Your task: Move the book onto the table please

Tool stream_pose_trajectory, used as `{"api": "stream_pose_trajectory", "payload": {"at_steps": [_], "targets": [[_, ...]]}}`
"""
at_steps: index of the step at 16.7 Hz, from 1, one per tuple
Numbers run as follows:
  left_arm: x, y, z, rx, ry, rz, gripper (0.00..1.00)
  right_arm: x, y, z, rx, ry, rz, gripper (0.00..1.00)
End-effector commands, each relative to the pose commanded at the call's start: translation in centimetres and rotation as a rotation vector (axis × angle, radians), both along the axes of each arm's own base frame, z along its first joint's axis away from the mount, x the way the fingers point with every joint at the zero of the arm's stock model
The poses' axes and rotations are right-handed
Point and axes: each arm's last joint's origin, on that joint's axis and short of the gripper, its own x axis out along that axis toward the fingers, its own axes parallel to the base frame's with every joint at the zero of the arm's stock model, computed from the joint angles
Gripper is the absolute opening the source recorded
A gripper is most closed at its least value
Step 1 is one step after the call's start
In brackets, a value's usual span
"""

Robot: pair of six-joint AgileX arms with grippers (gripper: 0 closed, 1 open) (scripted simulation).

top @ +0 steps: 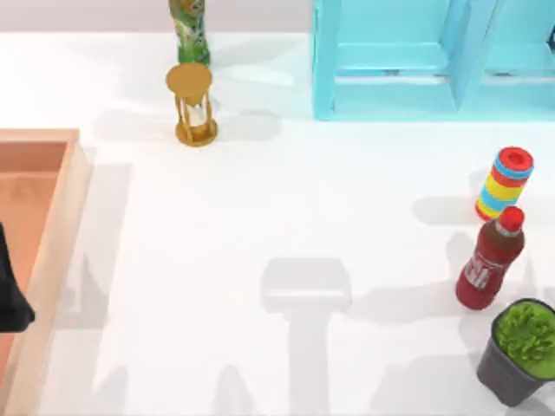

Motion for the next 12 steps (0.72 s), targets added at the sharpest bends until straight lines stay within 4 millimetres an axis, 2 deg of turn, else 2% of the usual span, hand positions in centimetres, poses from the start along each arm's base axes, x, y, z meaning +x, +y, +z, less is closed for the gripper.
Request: {"api": "stream_pose_trajectory", "payload": {"at_steps": [4,7,10,12], "targets": [[0.0,0.0,0.0,0.000,0.000,0.000,1.00,0.1,0.0,0.3,0.000,0.000,0.000,1.00],[0.0,0.0,0.0,0.000,0.000,0.000,1.00,0.7,-0.2,1.7,-0.001,-0.002,-0.001,1.00],[0.0,0.0,0.0,0.000,0.000,0.000,1.00,2.2,-0.5,3.7,-0.003,-0.004,-0.003,1.00],[0.0,0.0,0.0,0.000,0.000,0.000,1.00,3.8,-0.9,5.1,-0.005,-0.006,-0.004,1.00]]}}
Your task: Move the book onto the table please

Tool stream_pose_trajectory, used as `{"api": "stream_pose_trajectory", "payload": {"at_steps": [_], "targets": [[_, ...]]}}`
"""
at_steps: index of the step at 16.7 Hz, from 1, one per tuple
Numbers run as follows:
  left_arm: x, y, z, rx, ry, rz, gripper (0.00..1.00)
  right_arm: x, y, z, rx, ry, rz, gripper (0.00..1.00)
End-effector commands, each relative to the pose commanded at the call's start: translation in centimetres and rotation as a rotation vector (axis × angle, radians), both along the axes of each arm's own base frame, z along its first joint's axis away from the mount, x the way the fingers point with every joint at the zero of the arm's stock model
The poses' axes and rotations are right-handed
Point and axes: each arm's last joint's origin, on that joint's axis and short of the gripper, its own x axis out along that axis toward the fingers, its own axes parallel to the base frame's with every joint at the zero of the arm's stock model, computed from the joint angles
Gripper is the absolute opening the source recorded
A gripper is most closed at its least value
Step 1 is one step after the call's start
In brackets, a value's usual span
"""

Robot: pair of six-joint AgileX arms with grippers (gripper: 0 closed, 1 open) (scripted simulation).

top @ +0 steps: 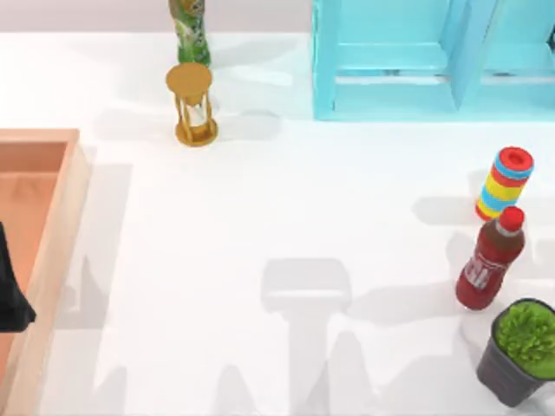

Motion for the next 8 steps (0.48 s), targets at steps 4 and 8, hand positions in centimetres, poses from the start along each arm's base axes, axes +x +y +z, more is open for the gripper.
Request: {"api": "stream_pose_trajectory", "payload": {"at_steps": [4,8], "targets": [[0.0,0.0,0.0,0.000,0.000,0.000,1.00,5.0,-1.4,2.0,-0.003,-0.003,-0.001,1.00],[0.0,0.0,0.0,0.000,0.000,0.000,1.00,11.5,-3.9,1.5,-0.004,-0.004,-0.003,1.00]]}}
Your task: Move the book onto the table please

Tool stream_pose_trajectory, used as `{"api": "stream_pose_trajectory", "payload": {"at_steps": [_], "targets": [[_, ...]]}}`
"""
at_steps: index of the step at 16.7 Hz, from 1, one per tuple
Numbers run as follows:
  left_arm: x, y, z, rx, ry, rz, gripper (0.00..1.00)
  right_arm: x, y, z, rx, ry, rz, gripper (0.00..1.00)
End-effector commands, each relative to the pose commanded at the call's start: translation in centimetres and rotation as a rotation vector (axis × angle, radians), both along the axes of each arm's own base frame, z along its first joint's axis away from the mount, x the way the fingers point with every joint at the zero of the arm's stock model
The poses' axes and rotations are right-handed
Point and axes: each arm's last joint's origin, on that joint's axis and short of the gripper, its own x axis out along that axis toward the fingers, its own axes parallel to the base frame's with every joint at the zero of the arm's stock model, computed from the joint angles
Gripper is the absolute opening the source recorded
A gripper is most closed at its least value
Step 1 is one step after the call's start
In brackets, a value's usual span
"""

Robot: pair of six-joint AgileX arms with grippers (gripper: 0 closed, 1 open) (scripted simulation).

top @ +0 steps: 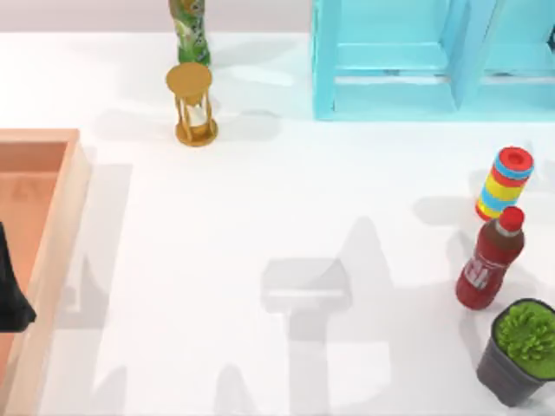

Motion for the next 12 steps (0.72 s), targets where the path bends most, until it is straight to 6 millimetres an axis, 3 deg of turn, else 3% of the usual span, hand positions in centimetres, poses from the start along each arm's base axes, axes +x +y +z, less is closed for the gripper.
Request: {"api": "stream_pose_trajectory", "payload": {"at_steps": [3,6,9,12], "targets": [[0.0,0.0,0.0,0.000,0.000,0.000,1.00,4.6,-2.4,-2.5,0.001,0.001,-0.002,1.00],[0.0,0.0,0.0,0.000,0.000,0.000,1.00,8.0,-5.0,-6.4,0.004,0.004,-0.006,1.00],[0.0,0.0,0.0,0.000,0.000,0.000,1.00,10.0,-7.1,-10.6,0.007,0.007,-0.011,1.00],[0.0,0.0,0.0,0.000,0.000,0.000,1.00,10.8,-8.7,-14.0,0.011,0.011,-0.020,1.00]]}}
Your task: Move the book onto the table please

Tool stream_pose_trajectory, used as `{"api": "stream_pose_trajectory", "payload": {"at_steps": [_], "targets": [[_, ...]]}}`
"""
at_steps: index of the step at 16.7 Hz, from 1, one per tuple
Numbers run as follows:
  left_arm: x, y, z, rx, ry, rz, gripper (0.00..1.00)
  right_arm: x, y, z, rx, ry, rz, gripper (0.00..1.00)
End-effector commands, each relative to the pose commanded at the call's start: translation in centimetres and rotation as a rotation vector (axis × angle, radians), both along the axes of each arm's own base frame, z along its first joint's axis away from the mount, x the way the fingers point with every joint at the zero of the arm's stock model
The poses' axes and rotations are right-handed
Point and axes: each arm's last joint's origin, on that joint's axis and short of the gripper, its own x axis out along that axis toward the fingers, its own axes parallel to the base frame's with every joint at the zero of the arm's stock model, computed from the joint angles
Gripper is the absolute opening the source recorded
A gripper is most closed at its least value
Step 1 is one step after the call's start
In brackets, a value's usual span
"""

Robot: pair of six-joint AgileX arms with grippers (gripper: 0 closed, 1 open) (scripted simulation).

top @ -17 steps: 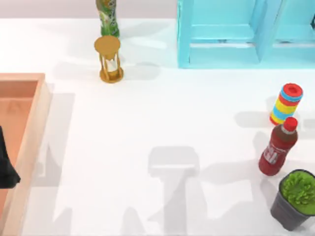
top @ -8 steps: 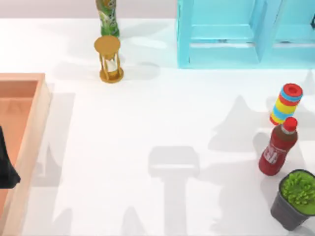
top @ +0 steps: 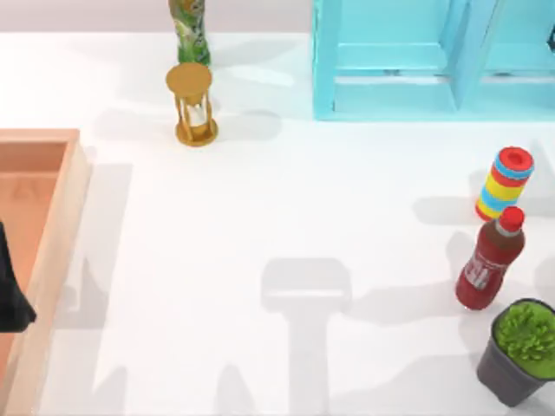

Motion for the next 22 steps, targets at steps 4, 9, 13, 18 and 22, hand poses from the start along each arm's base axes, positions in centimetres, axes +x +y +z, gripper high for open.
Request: {"api": "stream_pose_trajectory", "payload": {"at_steps": [4,9,13,18,22], "targets": [[0.0,0.0,0.0,0.000,0.000,0.000,1.00,0.1,-0.9,-1.7,0.001,0.001,-0.012,1.00],[0.0,0.0,0.0,0.000,0.000,0.000,1.00,0.3,-0.6,-1.3,-0.001,-0.006,-0.005,1.00],[0.0,0.0,0.0,0.000,0.000,0.000,1.00,3.3,0.2,-0.8,0.004,0.005,-0.007,1.00],[0.0,0.0,0.0,0.000,0.000,0.000,1.00,9.0,-0.9,0.4,0.002,0.002,-0.012,1.00],[0.0,0.0,0.0,0.000,0.000,0.000,1.00,10.1,-1.3,-1.4,0.001,-0.001,-0.012,1.00]]}}
